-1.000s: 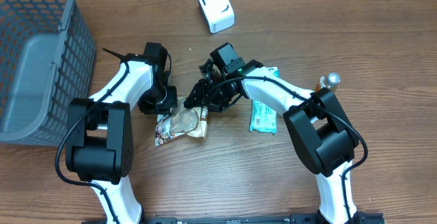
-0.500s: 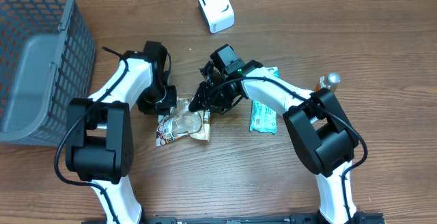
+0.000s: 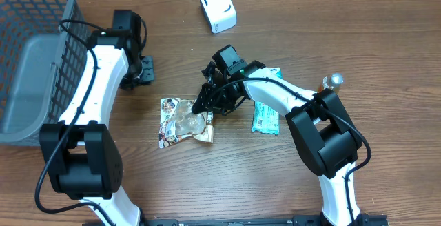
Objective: Scan the item barcode
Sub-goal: 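Close the right gripper on the bag and release the left gripper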
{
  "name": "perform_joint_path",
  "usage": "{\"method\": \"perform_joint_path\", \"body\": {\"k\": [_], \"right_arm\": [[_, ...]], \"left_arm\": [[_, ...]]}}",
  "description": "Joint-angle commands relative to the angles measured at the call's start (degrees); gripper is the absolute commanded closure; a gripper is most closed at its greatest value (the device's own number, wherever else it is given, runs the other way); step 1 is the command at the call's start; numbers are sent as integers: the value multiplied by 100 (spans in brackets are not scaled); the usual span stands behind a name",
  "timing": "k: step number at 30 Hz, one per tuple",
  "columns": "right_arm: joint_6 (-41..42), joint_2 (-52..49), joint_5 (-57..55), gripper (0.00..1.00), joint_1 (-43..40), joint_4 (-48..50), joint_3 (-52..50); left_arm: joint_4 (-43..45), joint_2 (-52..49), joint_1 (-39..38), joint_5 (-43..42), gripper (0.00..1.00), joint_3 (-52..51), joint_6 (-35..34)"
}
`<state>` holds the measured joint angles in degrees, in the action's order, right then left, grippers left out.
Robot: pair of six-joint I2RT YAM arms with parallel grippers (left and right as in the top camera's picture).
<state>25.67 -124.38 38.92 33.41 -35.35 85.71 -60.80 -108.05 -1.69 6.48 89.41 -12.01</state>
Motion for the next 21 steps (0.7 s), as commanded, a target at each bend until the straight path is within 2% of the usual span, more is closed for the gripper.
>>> {"method": "perform_joint_path", "body": {"k": [1,2,4,9,15,18,21], "right_arm": [[-68,-26,-52,77,-17,-20,-26],[-66,-26,-52,77,-17,-35,-26],[-68,-26,-52,77,-17,-70,-26],[-68,-26,-52,77,-92,-146,-26],[-70,-26,-166,77,-245,-339,-26],[-70,-26,-444,77,-321,-496,-26],[-72,-26,-588,77,-391,-616,-26]], "left_arm": [[98,37,142,313,64,68,0],[118,37,175,310,61,68,0],[129,37,240,317,48,68,4],[52,37,433,313,44,66,0],[37,37,623,313,19,66,4],[-33,37,686,310,0,66,4],[-109,37,693,306,0,66,2]]}}
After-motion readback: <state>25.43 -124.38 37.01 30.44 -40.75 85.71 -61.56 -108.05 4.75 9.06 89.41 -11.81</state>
